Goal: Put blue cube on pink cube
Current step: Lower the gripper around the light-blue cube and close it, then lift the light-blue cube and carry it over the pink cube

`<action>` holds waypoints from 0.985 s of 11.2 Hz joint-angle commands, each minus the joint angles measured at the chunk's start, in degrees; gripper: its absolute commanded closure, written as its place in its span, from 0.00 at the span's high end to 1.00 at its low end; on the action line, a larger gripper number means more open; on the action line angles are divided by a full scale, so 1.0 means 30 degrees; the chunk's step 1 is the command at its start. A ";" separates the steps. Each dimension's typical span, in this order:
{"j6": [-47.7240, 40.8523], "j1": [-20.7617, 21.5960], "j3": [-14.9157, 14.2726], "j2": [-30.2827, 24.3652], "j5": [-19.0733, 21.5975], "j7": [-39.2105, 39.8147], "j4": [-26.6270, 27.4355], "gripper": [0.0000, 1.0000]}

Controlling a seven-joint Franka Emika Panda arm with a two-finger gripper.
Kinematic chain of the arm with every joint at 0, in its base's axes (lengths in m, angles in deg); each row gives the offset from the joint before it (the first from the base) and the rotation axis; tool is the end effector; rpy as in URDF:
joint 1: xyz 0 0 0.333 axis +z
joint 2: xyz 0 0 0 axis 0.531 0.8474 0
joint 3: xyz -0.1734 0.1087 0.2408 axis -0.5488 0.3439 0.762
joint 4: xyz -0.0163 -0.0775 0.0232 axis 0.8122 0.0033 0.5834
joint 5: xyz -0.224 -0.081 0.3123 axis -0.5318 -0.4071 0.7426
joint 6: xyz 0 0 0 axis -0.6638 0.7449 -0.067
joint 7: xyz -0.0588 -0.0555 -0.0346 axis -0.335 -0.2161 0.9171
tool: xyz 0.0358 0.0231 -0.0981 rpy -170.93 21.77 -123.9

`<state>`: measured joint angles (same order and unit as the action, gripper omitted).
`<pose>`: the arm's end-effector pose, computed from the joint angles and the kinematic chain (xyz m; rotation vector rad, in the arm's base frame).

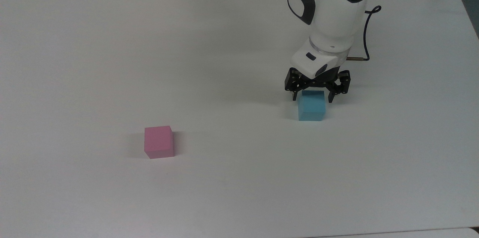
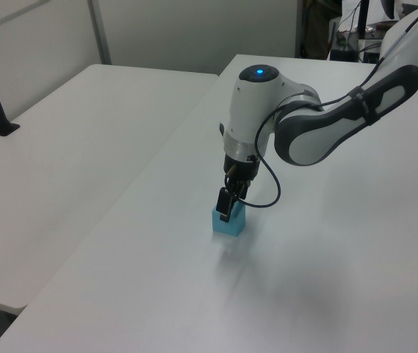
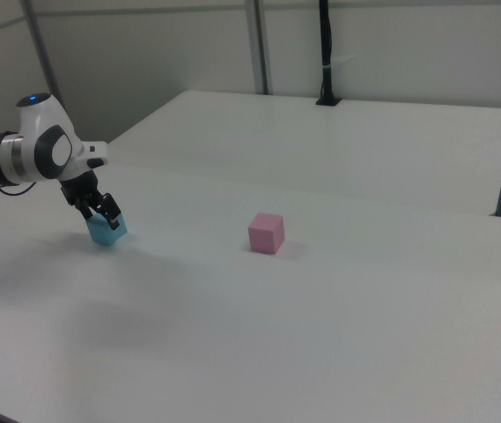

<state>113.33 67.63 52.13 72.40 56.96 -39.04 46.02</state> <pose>0.6430 0.3045 0.3390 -3.1178 0.0720 -0.3134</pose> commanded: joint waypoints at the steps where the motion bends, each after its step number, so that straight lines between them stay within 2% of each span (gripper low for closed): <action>1: 0.0517 0.0424 -0.0433 0.0426 -0.0084 -0.0317 -0.0171 0.74; 2: 0.0546 0.0424 -0.0433 0.0426 -0.0289 -0.0287 -0.0171 0.47; 3: 0.0546 0.0395 -0.0433 0.0426 -0.0291 -0.0258 -0.0171 0.25; 4: 0.0546 0.0424 -0.0433 0.0310 -0.0321 -0.0229 -0.0171 0.15; 6: 0.0488 0.0395 -0.0462 -0.0768 -0.0408 0.0062 -0.0200 0.15; 8: -0.0472 -0.0042 -0.0462 -0.2612 -0.0409 0.0939 -0.0083 0.15; 11: -0.4132 -0.2555 -0.0229 -0.5017 -0.0205 0.4973 -0.0171 0.15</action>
<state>106.76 64.77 50.91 63.30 56.43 -32.39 43.29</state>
